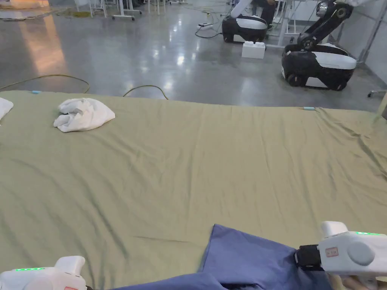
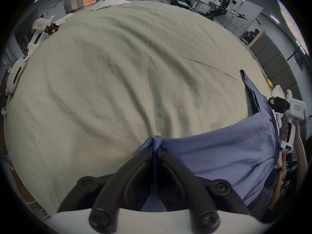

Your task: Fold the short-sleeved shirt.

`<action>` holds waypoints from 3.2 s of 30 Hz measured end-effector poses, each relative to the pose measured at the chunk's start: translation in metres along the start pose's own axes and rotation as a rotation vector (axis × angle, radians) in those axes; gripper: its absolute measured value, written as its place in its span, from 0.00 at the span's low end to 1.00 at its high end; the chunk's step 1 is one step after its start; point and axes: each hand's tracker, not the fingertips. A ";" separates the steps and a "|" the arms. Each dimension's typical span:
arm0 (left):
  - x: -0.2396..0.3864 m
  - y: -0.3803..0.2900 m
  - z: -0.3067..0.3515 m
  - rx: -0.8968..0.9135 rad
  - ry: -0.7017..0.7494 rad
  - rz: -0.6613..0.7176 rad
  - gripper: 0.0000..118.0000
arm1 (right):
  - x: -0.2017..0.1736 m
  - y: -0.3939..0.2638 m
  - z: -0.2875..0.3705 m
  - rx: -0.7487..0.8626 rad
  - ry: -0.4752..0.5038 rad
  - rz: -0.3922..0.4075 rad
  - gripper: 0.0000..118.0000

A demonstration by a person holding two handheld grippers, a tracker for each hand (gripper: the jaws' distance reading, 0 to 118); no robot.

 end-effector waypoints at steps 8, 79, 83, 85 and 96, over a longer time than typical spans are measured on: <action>0.012 -0.039 0.010 0.205 0.024 -0.067 0.05 | -0.018 -0.016 0.039 0.045 0.015 0.040 0.00; 0.026 0.096 0.243 0.827 -0.083 -0.042 0.04 | 0.001 0.076 0.294 0.693 -0.064 -0.072 0.00; -0.006 0.003 0.217 0.753 -0.139 -0.058 0.04 | -0.003 -0.025 0.287 0.648 -0.011 -0.074 0.00; -0.019 -0.046 0.202 0.670 -0.175 -0.022 0.04 | -0.006 -0.077 0.277 0.605 -0.012 -0.087 0.00; -0.062 -0.205 0.142 0.514 -0.148 0.087 0.04 | -0.019 -0.288 0.234 0.356 0.006 -0.232 0.00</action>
